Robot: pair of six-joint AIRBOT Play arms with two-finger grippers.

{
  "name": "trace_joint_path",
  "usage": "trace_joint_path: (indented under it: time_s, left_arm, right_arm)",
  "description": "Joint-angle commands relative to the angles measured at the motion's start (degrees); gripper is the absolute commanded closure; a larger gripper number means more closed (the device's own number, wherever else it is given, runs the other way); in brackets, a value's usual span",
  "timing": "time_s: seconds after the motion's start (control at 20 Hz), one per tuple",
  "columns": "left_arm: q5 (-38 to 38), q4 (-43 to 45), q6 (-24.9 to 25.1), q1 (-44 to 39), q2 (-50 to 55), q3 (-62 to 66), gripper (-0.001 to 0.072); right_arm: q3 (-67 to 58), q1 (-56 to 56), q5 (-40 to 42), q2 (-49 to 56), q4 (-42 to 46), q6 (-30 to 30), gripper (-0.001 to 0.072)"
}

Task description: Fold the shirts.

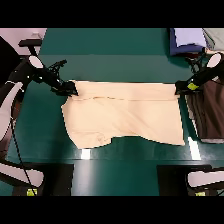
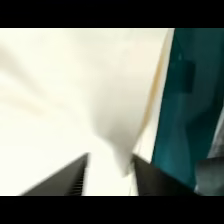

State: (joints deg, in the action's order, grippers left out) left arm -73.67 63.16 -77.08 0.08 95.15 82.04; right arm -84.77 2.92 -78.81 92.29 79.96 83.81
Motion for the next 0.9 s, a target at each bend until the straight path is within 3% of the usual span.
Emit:
trace_joint_path:
  time_s: [0.0,0.2,0.4,0.6,0.85]
  left_arm:
    - [-2.6,0.5,-2.0,-0.4,-0.7,-1.0,0.0205]
    - [-4.3,9.2,-3.7,-0.4,-10.7,-6.4,0.0205]
    - [-4.3,11.0,-6.8,-0.4,-25.6,-24.8,0.0205]
    - [-2.4,6.6,-10.0,-0.4,-36.2,-41.9,0.0205]
    - [2.4,-4.2,-9.0,-0.4,-38.6,-52.5,0.0205]
  right_arm:
    - [2.3,-1.0,-0.6,-1.3,-5.1,-1.1,0.0300]
    - [4.4,-4.5,-6.3,-9.3,-9.0,-3.6,0.0299]
    - [13.8,-7.6,-3.3,-20.6,-10.0,-3.6,0.0300]
    - [20.6,-7.9,0.9,-27.4,-10.0,-3.6,0.0300]
    - [22.6,-7.9,1.0,-29.0,-10.0,-3.6,0.0300]
